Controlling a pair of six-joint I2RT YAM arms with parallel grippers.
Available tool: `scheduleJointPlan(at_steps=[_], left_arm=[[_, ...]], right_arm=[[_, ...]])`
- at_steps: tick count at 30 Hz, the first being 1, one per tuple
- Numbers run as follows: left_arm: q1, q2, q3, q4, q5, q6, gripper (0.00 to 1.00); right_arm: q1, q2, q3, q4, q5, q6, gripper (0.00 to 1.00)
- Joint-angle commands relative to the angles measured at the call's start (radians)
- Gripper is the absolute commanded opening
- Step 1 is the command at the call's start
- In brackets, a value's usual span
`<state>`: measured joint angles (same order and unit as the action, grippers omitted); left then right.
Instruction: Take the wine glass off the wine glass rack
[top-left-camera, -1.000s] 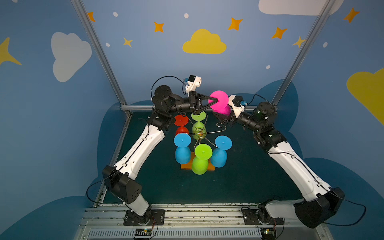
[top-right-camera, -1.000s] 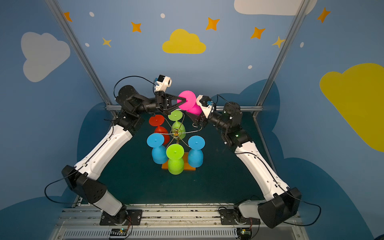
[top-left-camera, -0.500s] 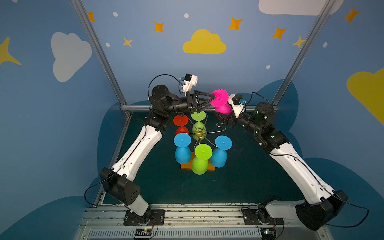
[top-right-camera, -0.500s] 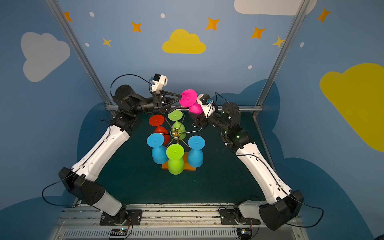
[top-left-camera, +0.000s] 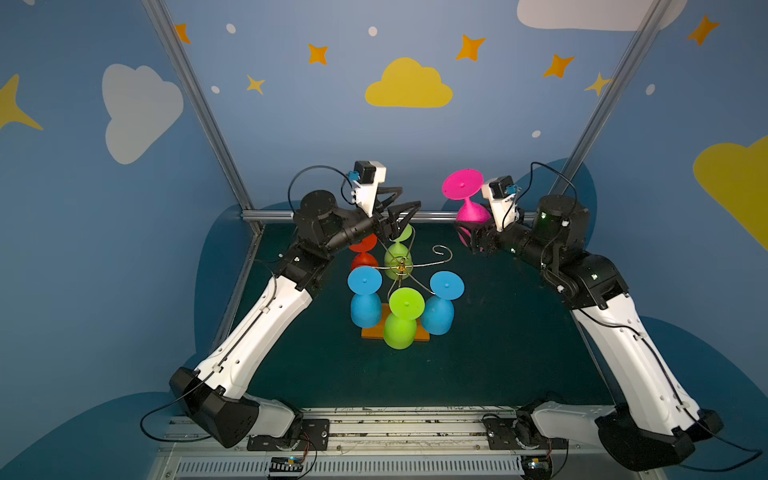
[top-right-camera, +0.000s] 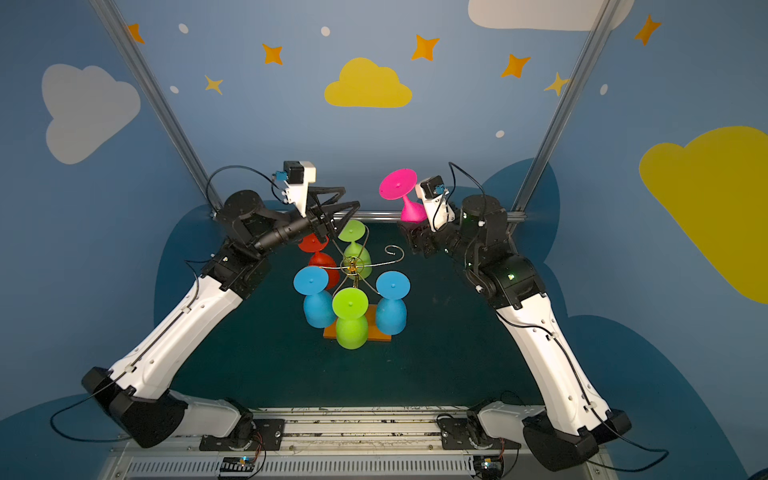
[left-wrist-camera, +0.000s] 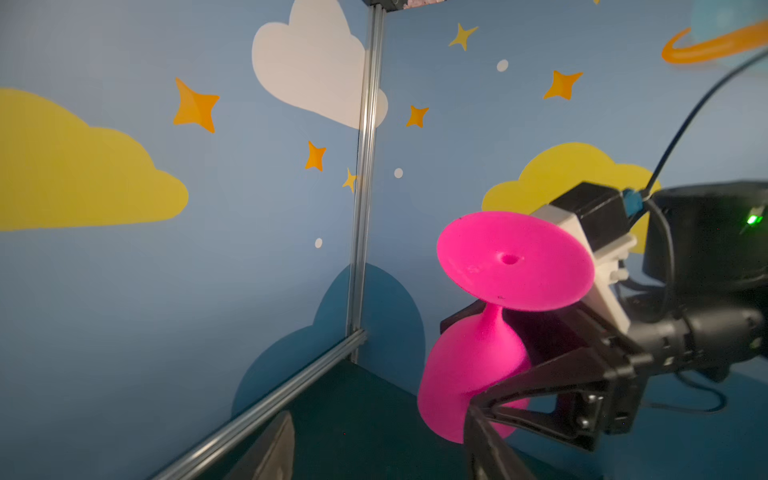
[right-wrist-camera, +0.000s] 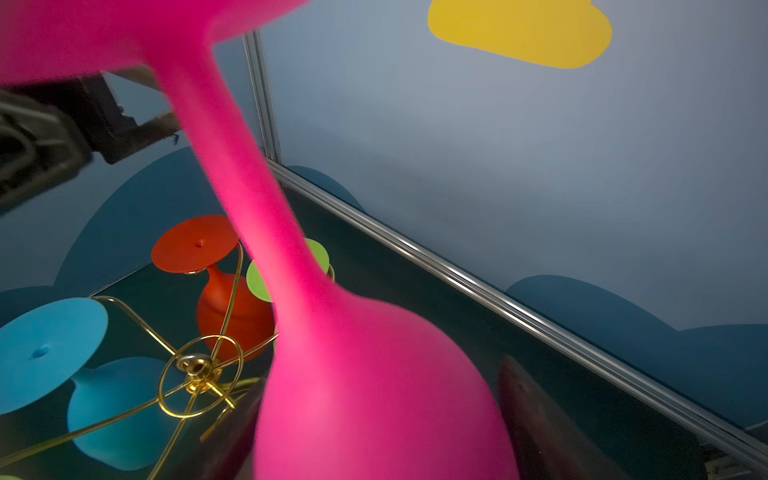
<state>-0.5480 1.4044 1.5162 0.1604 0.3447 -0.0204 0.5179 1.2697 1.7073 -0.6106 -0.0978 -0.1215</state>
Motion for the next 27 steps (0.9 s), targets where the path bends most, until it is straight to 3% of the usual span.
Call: scheduleJointPlan(at_steps=[1,5,14,17,21,27], left_arm=[[-0.052,-0.005,-0.067,0.206,-0.075,0.396,0.64],[-0.097,0.014,-0.090,0.291,-0.104,0.550,0.62],[-0.114,0.034,-0.085,0.353,-0.133,0.609,0.54],[-0.121,0.036,-0.082,0.341,-0.131,0.633,0.47],[-0.129,0.036,-0.071,0.309,-0.133,0.652,0.21],[-0.137,0.028,-0.079,0.302,-0.133,0.682,0.19]], right_arm=[[0.021,0.023,0.052,-0.117,0.040,0.019,0.25],[0.043,0.050,0.104,-0.182,0.064,0.020,0.23],[0.083,0.093,0.150,-0.252,0.104,0.009,0.22],[0.099,0.102,0.156,-0.259,0.108,0.006,0.21],[0.115,0.104,0.155,-0.261,0.110,0.006,0.21],[0.135,0.110,0.160,-0.264,0.100,0.012,0.22]])
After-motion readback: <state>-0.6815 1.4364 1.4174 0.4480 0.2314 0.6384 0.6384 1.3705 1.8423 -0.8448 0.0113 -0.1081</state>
